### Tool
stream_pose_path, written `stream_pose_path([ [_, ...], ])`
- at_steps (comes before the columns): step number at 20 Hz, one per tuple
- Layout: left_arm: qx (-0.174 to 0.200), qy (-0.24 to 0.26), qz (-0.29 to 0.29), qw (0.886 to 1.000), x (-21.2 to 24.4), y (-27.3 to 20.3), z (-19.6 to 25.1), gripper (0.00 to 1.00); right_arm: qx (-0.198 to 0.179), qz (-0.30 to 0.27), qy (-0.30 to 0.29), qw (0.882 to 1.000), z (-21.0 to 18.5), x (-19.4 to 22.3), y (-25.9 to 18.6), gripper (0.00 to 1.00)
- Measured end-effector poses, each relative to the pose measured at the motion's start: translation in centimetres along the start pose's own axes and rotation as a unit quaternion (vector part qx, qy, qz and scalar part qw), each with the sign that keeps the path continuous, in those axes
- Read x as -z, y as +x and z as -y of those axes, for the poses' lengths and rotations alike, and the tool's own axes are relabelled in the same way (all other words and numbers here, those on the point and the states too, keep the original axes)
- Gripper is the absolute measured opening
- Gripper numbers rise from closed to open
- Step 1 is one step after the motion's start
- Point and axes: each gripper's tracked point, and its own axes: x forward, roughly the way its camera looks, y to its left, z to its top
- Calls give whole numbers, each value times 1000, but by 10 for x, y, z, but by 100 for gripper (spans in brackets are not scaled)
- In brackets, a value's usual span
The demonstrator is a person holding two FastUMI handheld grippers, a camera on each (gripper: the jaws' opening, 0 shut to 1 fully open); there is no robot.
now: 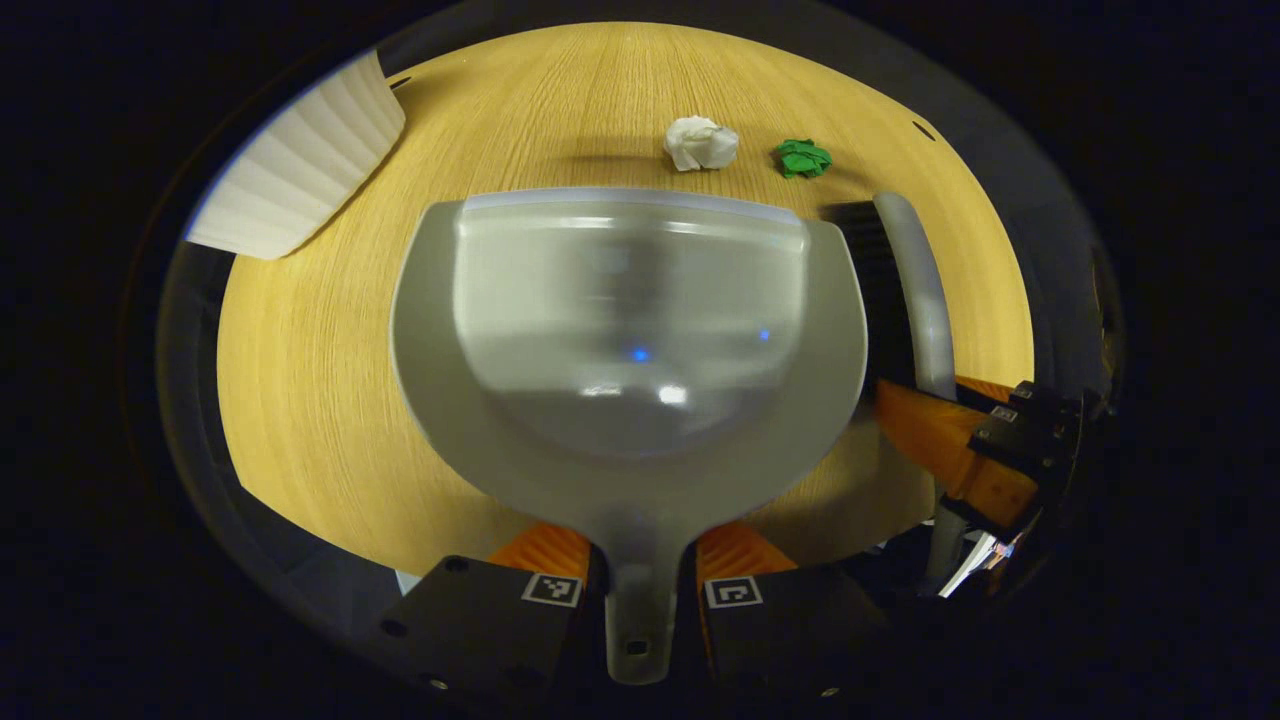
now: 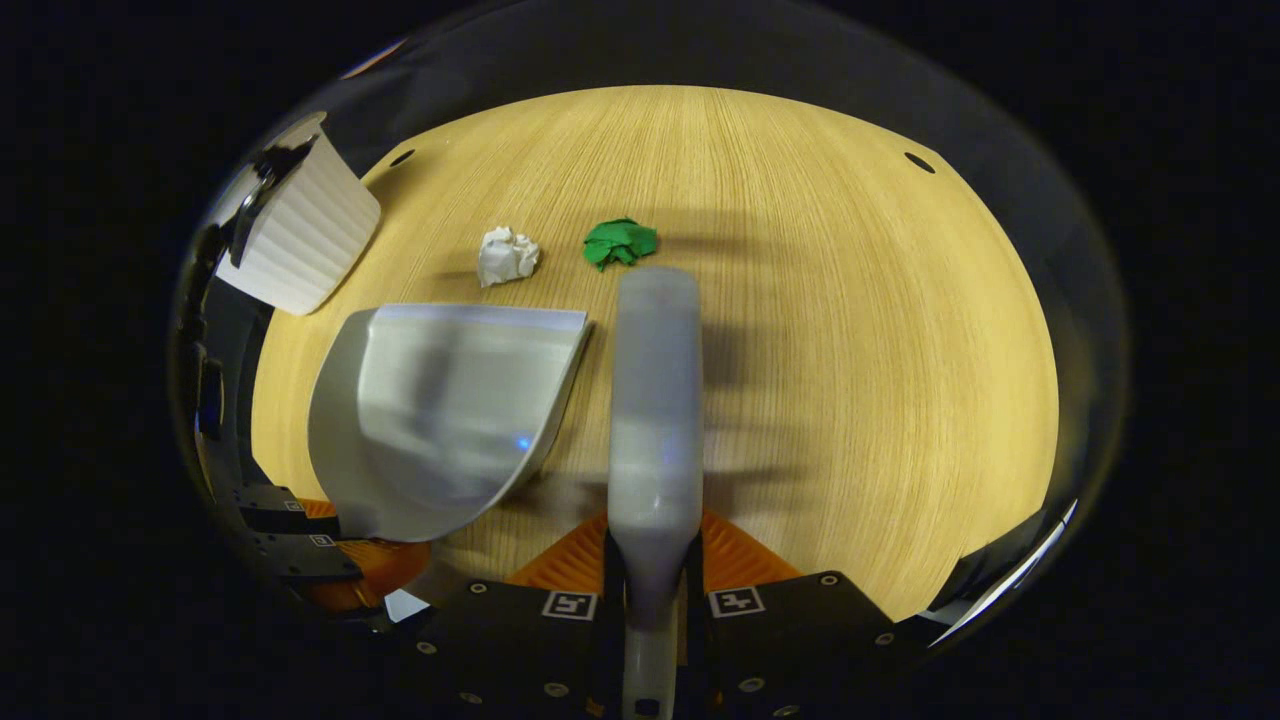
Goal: Pick up the small broom and dustpan from the desktop, sweep the trash into the dustpan with the broom, and then empty the trash into the garbage bin.
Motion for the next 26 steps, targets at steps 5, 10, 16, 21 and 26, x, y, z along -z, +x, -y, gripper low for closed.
stream_pose_path([
  [5, 15, 54, -16, 998, -9, -10, -17, 27, 30, 7, -30, 999, 41, -50, 6, 24],
  [10, -1, 133, -19, 991, -35, -28, -26, 28, 26, 15, -98, 995, 47, -116, 22, 24],
  [16, 12, 201, -35, 979, -56, -30, -29, 27, -19, 20, -217, 976, 14, -161, 41, 24],
  [21, 9, 213, -41, 976, -55, -27, -28, 27, -108, -6, -288, 952, -37, -147, 40, 24],
  [26, 5, 221, -38, 974, -52, -26, -22, 27, -188, -44, -319, 928, -95, -119, 21, 24],
])
